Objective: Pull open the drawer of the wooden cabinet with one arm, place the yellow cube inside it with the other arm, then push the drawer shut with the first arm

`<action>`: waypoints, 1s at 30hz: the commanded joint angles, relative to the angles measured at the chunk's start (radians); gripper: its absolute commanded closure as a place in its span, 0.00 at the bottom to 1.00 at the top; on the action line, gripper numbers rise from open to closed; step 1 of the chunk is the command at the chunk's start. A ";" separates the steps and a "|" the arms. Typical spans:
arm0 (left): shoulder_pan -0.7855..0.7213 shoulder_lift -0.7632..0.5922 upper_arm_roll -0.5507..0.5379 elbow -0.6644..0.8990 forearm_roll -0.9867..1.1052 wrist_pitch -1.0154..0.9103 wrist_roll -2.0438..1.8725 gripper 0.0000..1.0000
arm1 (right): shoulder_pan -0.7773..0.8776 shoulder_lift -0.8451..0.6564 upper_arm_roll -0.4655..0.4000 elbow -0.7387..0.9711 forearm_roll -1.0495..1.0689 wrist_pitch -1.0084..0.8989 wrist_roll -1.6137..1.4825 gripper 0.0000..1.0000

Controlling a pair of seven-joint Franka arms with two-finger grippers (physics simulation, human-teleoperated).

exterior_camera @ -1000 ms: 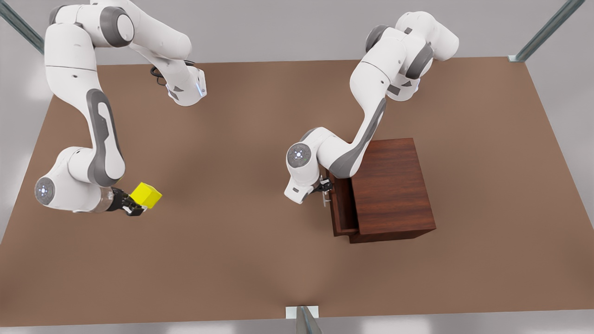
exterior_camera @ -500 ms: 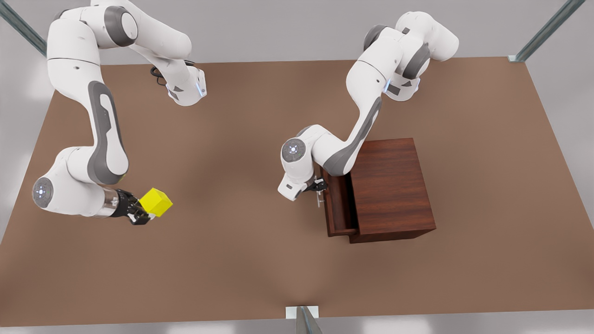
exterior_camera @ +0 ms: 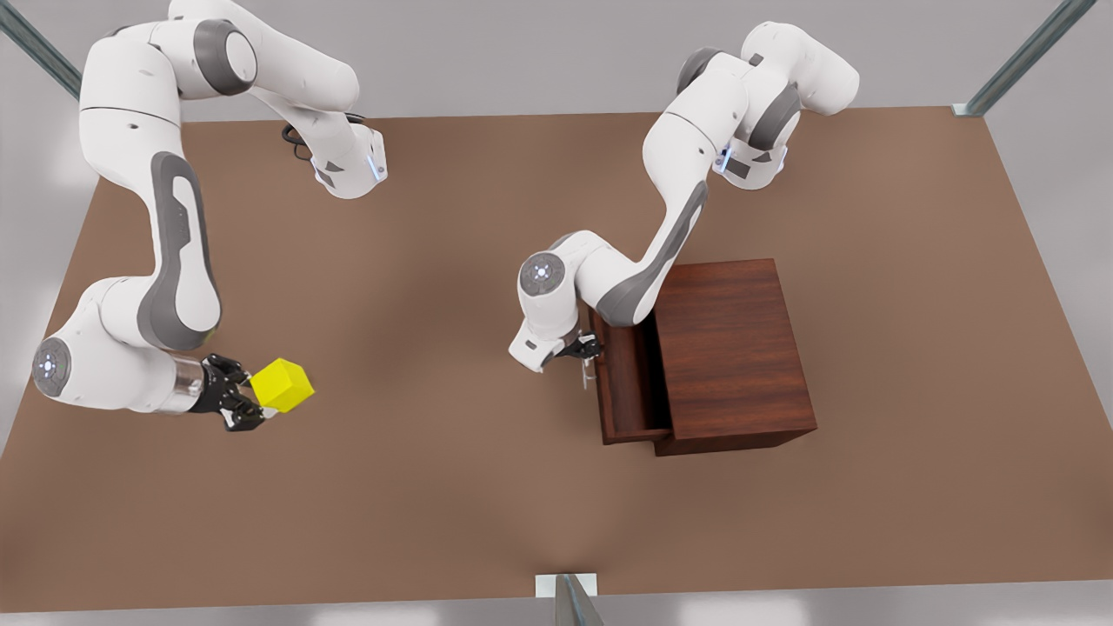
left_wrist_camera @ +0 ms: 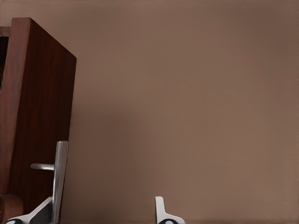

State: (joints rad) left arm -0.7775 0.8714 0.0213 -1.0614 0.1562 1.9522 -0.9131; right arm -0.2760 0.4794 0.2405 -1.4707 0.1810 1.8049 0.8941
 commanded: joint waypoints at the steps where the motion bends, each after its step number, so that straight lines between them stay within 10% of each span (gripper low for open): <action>1: 0.000 -0.002 -0.001 0.009 0.000 -0.009 0.003 0.00 | 0.000 0.001 0.000 0.013 -0.005 -0.055 0.140 0.38; 8: 0.020 -0.146 0.006 0.063 -0.006 -0.364 0.187 0.00 | 0.008 0.001 0.005 0.021 -0.001 -0.058 0.196 0.38; 12: 0.429 -0.391 0.014 0.040 -0.041 -0.639 0.925 0.00 | 0.035 -0.002 0.013 0.024 -0.003 -0.059 0.267 0.38; 15: 0.607 -0.775 0.034 -0.559 -0.150 -0.271 0.978 0.00 | 0.075 -0.002 0.020 0.064 0.000 -0.078 0.374 0.38; 30: 0.610 -0.695 0.035 -0.462 -0.149 -0.343 0.979 0.00 | 0.308 0.030 0.132 0.217 -0.012 -0.055 0.956 0.37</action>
State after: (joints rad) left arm -0.1684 0.1775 0.0571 -1.5230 0.0094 1.6144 -0.2340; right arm 0.0183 0.5095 0.3722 -1.2634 0.1720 1.7511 1.3659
